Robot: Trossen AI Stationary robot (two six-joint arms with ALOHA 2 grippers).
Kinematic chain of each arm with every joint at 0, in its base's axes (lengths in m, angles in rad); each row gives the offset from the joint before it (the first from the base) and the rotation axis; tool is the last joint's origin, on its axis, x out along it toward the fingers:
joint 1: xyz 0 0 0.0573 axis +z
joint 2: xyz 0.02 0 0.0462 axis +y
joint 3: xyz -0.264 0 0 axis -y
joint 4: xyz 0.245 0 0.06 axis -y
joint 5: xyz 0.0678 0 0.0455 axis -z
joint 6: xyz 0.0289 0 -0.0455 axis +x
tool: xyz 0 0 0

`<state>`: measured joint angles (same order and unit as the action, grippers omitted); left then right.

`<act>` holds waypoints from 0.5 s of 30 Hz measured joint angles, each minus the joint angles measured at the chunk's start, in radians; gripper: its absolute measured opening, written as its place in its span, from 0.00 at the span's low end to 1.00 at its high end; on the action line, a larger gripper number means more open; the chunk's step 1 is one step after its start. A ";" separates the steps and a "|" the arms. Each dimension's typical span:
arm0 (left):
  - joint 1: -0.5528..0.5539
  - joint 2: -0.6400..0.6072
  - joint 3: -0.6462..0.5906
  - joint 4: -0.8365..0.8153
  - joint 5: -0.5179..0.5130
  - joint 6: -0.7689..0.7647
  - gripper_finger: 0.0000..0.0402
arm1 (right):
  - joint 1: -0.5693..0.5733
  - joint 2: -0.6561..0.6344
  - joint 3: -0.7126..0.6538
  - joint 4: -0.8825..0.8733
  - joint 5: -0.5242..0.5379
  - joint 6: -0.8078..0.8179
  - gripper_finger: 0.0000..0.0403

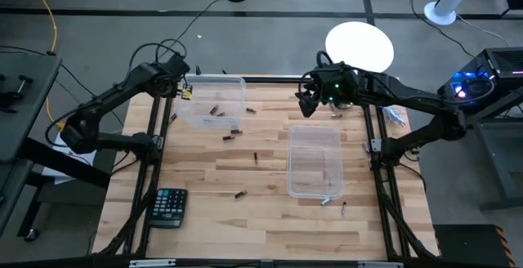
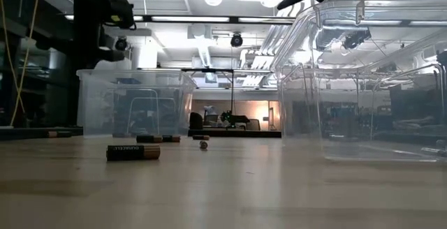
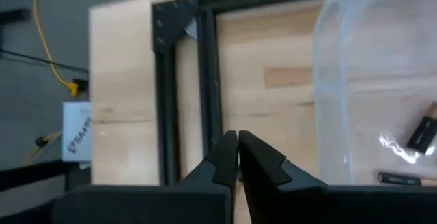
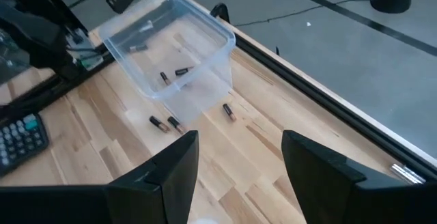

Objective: Sort batteries
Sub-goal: Put the black battery into the left transparent bin

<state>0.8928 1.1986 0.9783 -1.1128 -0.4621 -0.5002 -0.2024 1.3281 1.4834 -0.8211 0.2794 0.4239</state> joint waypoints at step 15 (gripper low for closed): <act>-0.084 -0.005 -0.010 0.230 0.209 -0.022 0.00 | 0.006 -0.021 0.000 -0.011 0.010 -0.065 0.51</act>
<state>0.8085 1.1938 0.9687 -0.8827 -0.2532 -0.5225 -0.1967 1.3071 1.4834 -0.8320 0.2890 0.3593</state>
